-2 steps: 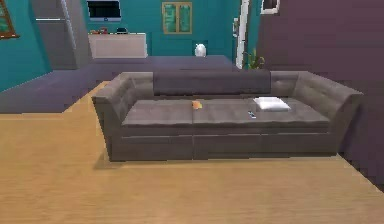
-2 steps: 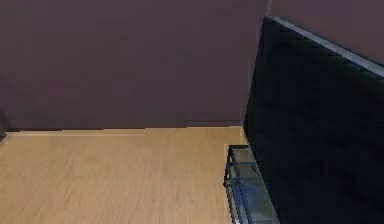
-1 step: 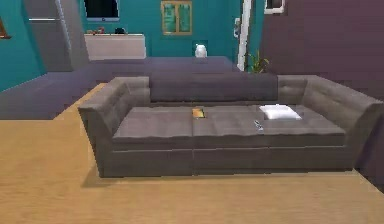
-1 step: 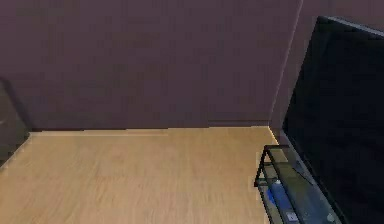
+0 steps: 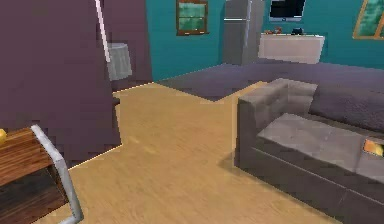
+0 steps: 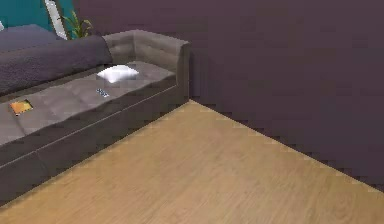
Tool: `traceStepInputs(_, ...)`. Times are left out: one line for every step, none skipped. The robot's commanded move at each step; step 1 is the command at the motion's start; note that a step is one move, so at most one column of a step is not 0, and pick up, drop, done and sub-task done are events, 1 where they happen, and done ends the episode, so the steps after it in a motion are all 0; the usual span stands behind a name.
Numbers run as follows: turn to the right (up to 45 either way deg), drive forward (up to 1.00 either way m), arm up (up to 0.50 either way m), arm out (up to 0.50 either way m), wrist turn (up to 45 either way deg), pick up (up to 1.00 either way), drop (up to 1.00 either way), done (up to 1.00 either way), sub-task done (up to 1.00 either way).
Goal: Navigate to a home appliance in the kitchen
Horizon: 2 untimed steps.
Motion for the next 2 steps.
traceStepInputs(-3.0, 0.0, 0.0, 0.0, 0.0, 0.0, 0.0, 0.0, 0.0)
traceStepInputs(0.0, 1.0, 0.0, 0.0, 0.0, 0.0, 0.0, 0.0, 0.0)
